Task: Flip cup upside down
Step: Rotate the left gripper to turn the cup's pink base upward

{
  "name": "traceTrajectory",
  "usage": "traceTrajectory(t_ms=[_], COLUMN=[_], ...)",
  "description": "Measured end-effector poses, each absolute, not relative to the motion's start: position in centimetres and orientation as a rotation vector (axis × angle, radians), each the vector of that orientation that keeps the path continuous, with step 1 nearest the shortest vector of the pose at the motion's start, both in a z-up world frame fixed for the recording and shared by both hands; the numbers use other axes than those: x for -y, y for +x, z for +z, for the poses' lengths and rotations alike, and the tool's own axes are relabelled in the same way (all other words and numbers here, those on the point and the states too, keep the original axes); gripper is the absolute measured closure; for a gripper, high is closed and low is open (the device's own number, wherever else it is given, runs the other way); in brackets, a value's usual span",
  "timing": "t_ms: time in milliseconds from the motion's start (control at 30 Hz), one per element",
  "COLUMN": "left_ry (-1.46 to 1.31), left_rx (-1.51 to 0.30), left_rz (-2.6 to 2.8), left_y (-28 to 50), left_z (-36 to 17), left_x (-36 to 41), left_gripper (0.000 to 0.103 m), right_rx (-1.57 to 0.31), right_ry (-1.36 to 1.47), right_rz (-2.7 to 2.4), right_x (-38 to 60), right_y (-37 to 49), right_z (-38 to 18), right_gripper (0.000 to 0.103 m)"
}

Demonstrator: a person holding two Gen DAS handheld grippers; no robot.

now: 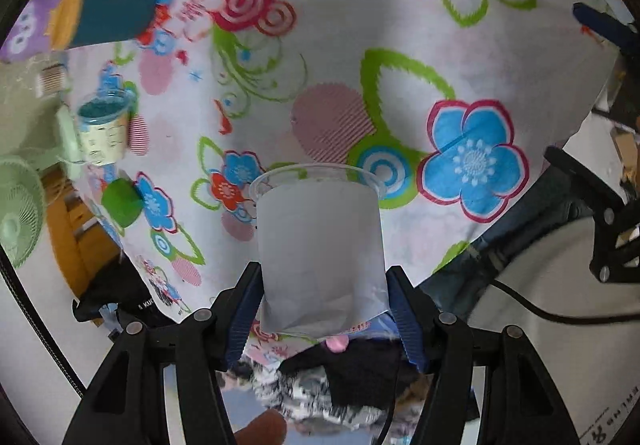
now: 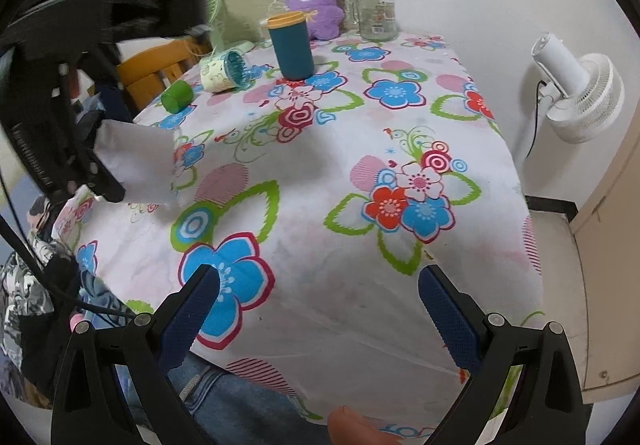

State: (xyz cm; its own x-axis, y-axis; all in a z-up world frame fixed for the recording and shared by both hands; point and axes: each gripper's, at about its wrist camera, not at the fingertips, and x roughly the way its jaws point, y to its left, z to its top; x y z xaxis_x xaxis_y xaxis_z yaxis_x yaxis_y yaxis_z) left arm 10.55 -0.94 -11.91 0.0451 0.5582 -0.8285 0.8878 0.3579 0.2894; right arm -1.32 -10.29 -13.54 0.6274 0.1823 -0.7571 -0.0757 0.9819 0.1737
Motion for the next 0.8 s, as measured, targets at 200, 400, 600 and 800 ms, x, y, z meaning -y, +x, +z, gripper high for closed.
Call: traceTrajectory(t_ms=[200,400,600,800], left_ry=[1.391,1.380,1.426,1.467], left_rx=[-1.695,-1.700,-1.710,-1.641], left_rz=[-0.416,-0.441,-0.422,-0.478], left_y=[11.7,12.6,12.7,11.9], left_z=[-13.9,-14.1,-15.5,-15.1], left_x=[2.1,3.3,3.7,4.6], left_gripper=[0.037,0.031,0.031,0.023], right_rx=[-0.880,-0.883,-0.877,-0.876], right_ry=[0.124,0.134,0.141,0.134], right_rz=[0.158,0.161,0.157,0.169], right_x=[9.8,9.9,10.2,9.9], right_y=[-1.5,-1.3,-0.8,-0.7], right_z=[-13.9,-14.2,-14.2,-14.1], right_gripper=[0.002,0.002,0.002,0.002])
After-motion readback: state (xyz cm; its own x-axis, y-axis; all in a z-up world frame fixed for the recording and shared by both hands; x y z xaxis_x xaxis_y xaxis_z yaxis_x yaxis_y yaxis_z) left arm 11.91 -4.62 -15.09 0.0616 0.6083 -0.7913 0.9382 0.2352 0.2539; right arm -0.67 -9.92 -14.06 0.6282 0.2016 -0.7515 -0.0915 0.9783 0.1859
